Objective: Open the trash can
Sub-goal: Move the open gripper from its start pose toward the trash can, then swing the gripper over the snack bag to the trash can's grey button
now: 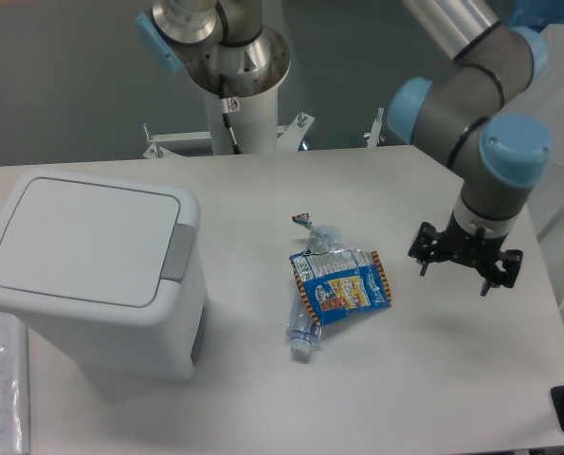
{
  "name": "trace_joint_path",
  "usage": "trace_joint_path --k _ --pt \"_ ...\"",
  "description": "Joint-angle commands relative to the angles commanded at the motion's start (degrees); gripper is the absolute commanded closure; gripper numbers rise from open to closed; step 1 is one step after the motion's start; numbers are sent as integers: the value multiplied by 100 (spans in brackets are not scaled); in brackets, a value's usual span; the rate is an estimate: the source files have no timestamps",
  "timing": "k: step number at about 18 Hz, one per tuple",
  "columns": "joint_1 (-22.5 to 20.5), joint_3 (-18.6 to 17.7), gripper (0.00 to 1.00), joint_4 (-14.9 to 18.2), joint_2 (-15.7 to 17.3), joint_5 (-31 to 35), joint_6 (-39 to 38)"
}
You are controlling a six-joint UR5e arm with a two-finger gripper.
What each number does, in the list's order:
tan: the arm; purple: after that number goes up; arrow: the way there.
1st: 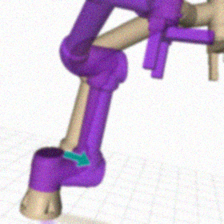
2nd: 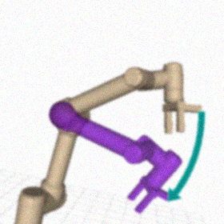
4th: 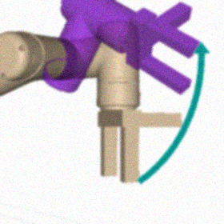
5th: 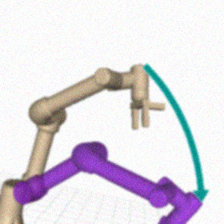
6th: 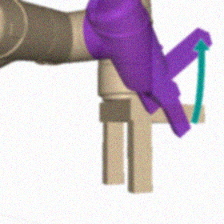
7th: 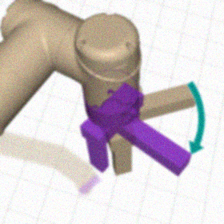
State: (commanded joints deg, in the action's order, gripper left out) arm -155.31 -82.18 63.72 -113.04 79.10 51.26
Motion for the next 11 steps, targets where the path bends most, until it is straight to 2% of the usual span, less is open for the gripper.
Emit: trace_joint_path --k 6,8,11 --pt "246 0 0 -26 466 -352 -748" --pt "395 9 0 -44 502 -806 -915" --pt "553 18 0 -35 827 -1116 -1503"
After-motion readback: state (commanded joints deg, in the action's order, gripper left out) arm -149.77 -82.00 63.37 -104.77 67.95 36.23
